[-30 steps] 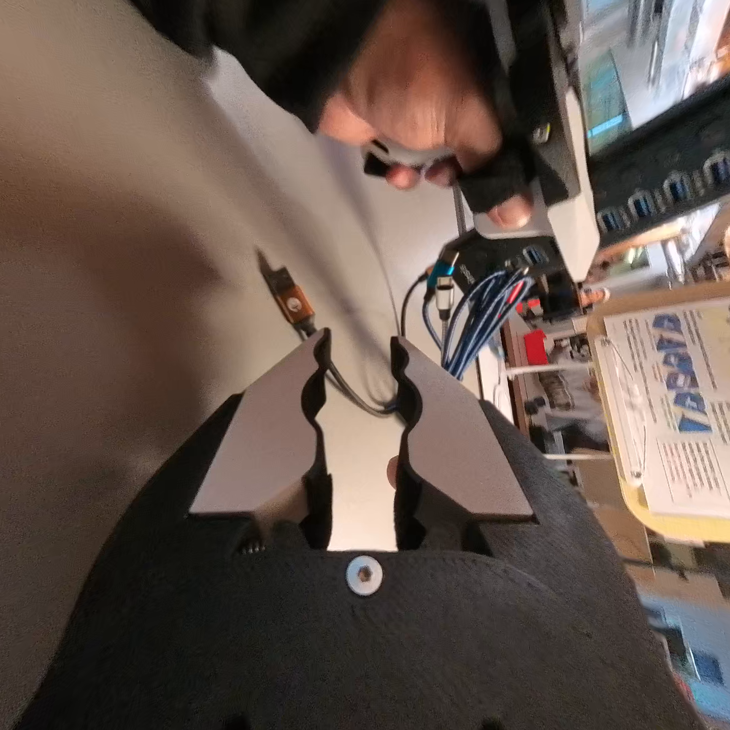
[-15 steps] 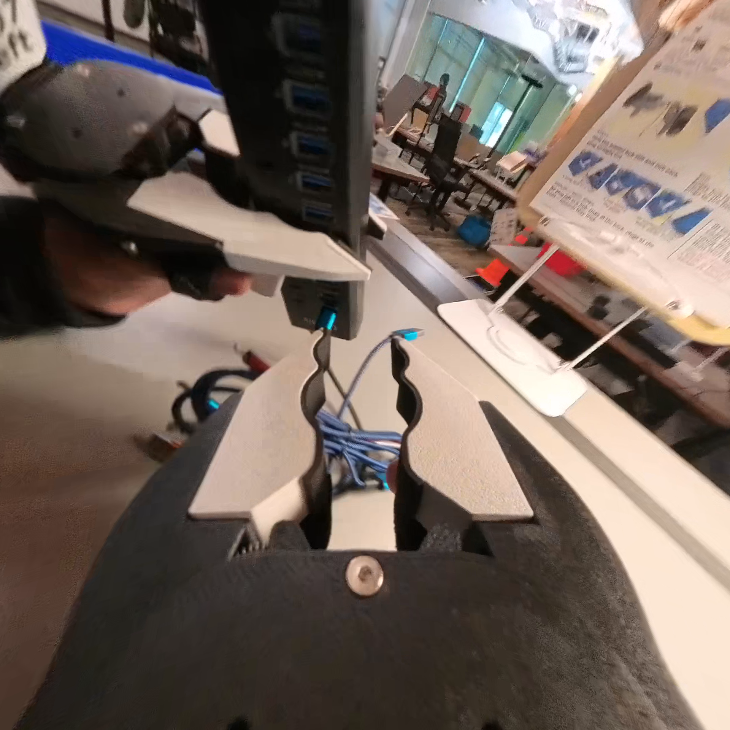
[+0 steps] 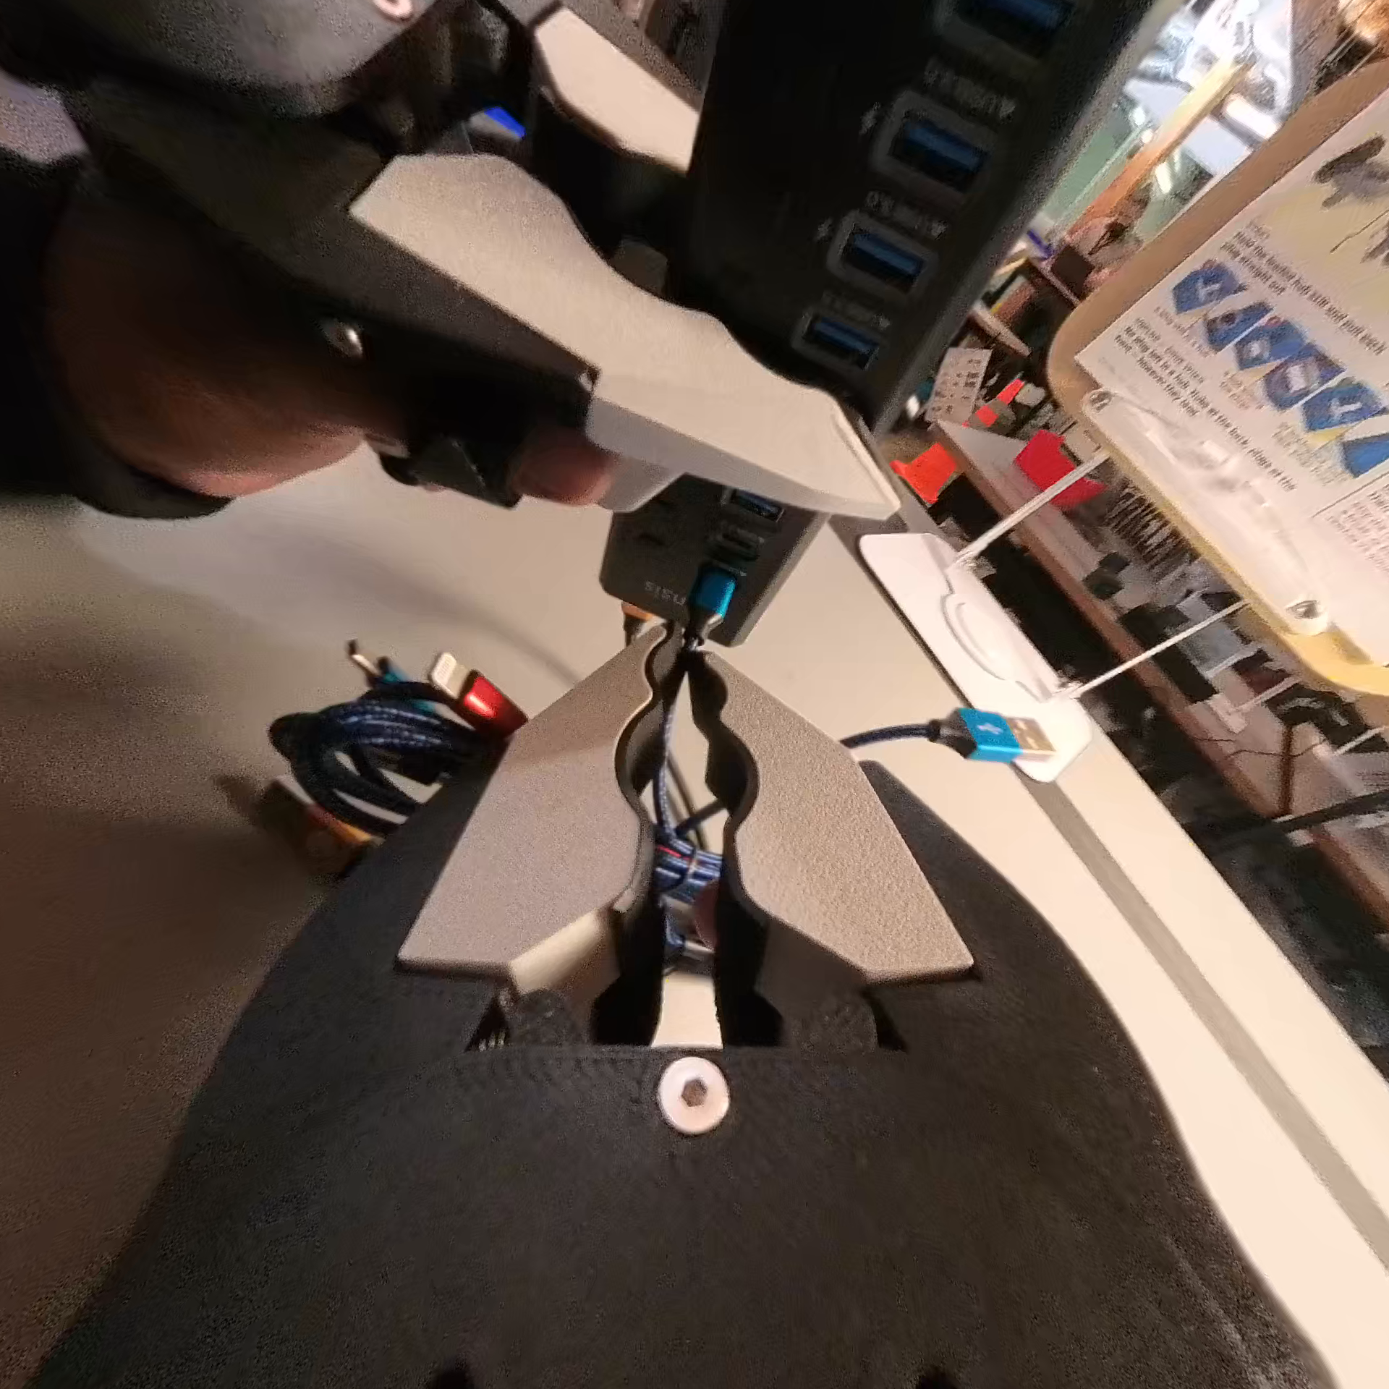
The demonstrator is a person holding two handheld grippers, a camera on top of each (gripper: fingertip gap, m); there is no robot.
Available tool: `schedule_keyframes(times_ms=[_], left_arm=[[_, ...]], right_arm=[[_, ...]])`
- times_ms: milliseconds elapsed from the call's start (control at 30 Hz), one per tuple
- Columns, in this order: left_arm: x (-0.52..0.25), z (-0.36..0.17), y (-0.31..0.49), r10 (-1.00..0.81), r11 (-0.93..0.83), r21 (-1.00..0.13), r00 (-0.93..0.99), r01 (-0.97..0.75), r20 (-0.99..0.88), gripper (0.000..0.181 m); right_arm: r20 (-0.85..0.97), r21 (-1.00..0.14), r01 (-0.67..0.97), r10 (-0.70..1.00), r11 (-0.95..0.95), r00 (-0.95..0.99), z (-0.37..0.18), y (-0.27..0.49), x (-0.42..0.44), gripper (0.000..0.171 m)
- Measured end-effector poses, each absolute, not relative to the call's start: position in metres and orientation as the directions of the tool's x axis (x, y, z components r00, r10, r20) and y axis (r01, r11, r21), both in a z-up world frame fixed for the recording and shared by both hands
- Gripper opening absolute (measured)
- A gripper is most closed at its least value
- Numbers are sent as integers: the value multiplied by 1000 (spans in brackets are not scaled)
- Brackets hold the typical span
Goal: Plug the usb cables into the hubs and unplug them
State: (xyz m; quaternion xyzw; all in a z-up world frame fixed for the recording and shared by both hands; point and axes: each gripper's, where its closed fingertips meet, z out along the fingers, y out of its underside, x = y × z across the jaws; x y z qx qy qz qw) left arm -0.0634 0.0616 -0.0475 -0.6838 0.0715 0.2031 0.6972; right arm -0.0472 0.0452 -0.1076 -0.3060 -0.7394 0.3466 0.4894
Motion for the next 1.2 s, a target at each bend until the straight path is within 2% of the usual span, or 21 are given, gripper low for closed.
schedule_keyframes(times_ms=[67,133,267,367,467,567,633,700,800,933,1033,1133,1200], left_arm=[[-64,-46,61,190,-19,-918,900,-397,-393,38],[-64,-47,62,194,-39,-910,890,-413,-413,34],[-64,-50,61,188,-55,-917,898,-395,-398,34],[-66,-47,63,215,-67,-897,871,-437,-441,34],[-66,-50,62,192,-63,-917,897,-393,-398,33],[-106,-42,43,354,-122,-887,816,-445,-458,30],[-133,-31,24,392,-39,-953,872,-302,-292,31],[-159,-28,7,418,39,-987,900,-155,-125,31],[-174,-36,0,412,52,-995,909,-84,-55,31],[-163,-51,15,372,-10,-996,924,-93,-90,31],[-153,-57,24,350,-57,-988,924,-143,-154,30],[-149,-57,27,345,-69,-983,921,-169,-183,31],[-150,-57,26,349,-68,-984,920,-163,-177,31]], right_arm=[[501,-818,127,803,561,-324,-105,51,-48,1],[471,-834,146,824,533,-316,-105,51,-48,0],[556,-790,98,774,605,-303,-107,47,-47,1],[492,-827,138,820,545,-292,-103,55,-49,0],[520,-809,128,801,573,-297,-106,49,-47,0],[536,-803,173,818,570,-208,-101,81,-48,1],[432,-859,182,869,478,-243,-98,89,-45,1],[428,-856,168,853,488,-298,-104,82,-41,1],[421,-843,196,842,500,-337,-114,77,-42,1],[412,-827,211,817,521,-404,-124,78,-38,4],[471,-800,155,766,580,-438,-119,84,-31,14],[427,-817,158,765,555,-481,-113,88,-22,18],[408,-830,184,798,527,-444,-108,99,-24,18]])
